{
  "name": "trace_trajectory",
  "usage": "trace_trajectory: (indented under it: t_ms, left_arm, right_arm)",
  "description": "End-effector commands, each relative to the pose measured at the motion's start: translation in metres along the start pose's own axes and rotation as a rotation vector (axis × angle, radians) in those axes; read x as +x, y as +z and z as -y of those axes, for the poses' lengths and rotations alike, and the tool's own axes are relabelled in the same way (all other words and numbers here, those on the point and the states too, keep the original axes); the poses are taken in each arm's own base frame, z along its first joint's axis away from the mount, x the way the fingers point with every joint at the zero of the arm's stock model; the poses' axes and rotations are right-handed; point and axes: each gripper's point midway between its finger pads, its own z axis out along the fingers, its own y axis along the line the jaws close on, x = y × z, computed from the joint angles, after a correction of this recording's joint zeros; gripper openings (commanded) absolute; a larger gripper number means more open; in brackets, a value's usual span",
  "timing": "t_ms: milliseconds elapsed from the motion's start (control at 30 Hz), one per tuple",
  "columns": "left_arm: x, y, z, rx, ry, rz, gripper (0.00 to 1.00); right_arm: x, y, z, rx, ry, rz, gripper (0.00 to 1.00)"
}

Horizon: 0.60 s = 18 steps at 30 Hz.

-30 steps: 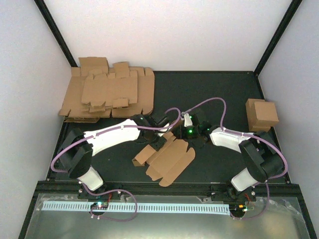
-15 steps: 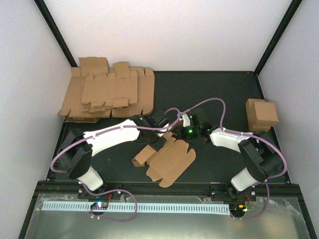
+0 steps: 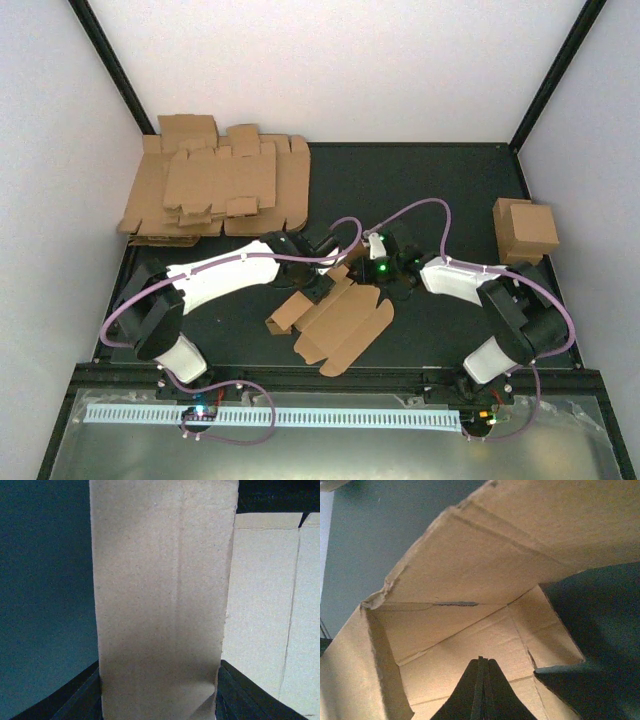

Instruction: Fold the paper box

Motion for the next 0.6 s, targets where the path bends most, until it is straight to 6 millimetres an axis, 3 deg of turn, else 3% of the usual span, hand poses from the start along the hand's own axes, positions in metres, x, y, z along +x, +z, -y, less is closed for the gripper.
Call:
trace_trajectory:
  t_ms: [0,267,567]
  left_arm:
    - [-0.003,-0.003,0.005,0.018,0.027,0.017,0.55]
    - [-0.003,-0.005,0.003,0.009,0.033,0.017,0.55]
    - [-0.004,-0.005,0.002,0.003,0.031,0.021,0.56]
  right_arm:
    - [-0.011,-0.004,-0.001,0.033,-0.035,0.036,0.02]
    - [-0.022,-0.013,0.010,0.144,-0.071,0.064,0.02]
    - [-0.030,-0.012,0.038,0.300,-0.087,0.073,0.02]
